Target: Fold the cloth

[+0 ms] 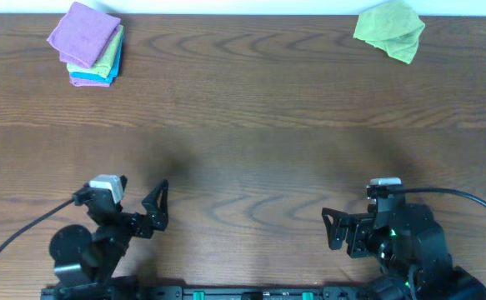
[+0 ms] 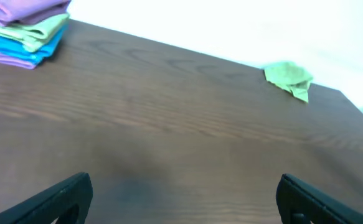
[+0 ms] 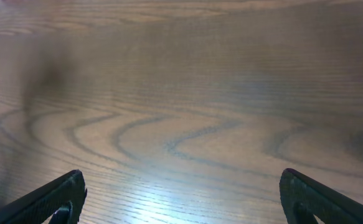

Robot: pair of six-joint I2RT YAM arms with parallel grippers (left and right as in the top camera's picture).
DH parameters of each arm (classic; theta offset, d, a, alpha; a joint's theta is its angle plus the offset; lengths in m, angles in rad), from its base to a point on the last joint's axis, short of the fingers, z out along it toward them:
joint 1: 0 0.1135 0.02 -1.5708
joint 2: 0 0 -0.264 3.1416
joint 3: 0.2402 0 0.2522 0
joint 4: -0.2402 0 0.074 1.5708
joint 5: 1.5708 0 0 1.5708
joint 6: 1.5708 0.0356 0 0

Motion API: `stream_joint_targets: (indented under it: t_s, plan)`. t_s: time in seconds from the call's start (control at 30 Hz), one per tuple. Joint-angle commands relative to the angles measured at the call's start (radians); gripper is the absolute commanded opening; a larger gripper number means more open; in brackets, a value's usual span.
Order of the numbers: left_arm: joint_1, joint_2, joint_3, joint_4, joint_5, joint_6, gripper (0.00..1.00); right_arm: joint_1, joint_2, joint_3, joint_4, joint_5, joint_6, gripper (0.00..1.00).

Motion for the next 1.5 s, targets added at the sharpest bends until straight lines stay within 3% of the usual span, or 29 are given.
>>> stream_joint_targets:
  t_s: [0.0,0.2,0.43,1.47]
  plan:
    - [-0.014,-0.04,-0.089,0.03,0.035,0.058,0.95,0.009,-0.005,0.0,-0.001,0.0,0.014,0.99]
    - [-0.047,-0.071,-0.161,0.029,-0.008,0.35,0.95,0.009,-0.005,0.0,-0.001,-0.001,0.014,0.99]
    - [-0.104,-0.076,-0.201,0.028,-0.256,0.352,0.95,0.009,-0.005,0.0,-0.001,-0.001,0.015,0.99]
    - [-0.109,-0.105,-0.246,0.015,-0.287,0.298,0.95,0.009,-0.005,0.0,-0.001,-0.001,0.014,0.99]
